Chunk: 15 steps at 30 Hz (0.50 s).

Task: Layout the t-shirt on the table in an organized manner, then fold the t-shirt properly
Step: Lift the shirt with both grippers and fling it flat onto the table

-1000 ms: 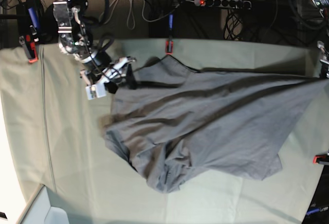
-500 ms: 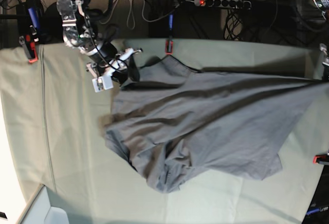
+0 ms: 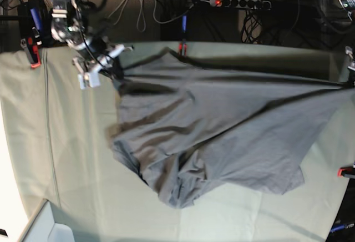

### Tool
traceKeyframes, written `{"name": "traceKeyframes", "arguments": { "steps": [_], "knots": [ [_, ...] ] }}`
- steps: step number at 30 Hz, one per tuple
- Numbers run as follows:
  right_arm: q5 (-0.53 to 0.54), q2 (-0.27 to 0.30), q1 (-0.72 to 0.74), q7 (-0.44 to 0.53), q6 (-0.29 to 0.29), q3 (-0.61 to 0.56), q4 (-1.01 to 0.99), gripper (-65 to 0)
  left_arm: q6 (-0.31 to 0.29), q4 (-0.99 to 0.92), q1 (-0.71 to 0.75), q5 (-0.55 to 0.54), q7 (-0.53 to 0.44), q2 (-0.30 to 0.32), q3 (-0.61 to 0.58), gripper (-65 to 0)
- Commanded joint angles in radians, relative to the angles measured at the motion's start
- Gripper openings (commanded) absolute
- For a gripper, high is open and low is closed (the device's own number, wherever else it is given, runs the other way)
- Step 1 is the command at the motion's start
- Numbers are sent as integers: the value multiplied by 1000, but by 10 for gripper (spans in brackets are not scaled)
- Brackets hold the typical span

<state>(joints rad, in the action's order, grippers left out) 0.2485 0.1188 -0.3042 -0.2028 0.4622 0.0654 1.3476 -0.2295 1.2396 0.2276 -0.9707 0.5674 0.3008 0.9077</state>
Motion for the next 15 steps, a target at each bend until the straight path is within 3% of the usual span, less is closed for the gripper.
{"name": "traceKeyframes", "arguments": {
  "steps": [1,4,11,15],
  "knots": [
    [15,5,-17,26,-3,12,56,-650,-9,19,0,-15,-31,21,8,-649],
    [16,2,-88,27,-3,30,189,-650,-9,21,0,-14,-31,-5,-3,-649],
    [107,6,-132,26,-3,32,427,-650,-5,75,-17,-14,-33,5,-98,-649],
    [111,8,-31,15,-3,47,459,-650,-1,108,-126,-12,-33,77,-206,-649]
  ]
}}
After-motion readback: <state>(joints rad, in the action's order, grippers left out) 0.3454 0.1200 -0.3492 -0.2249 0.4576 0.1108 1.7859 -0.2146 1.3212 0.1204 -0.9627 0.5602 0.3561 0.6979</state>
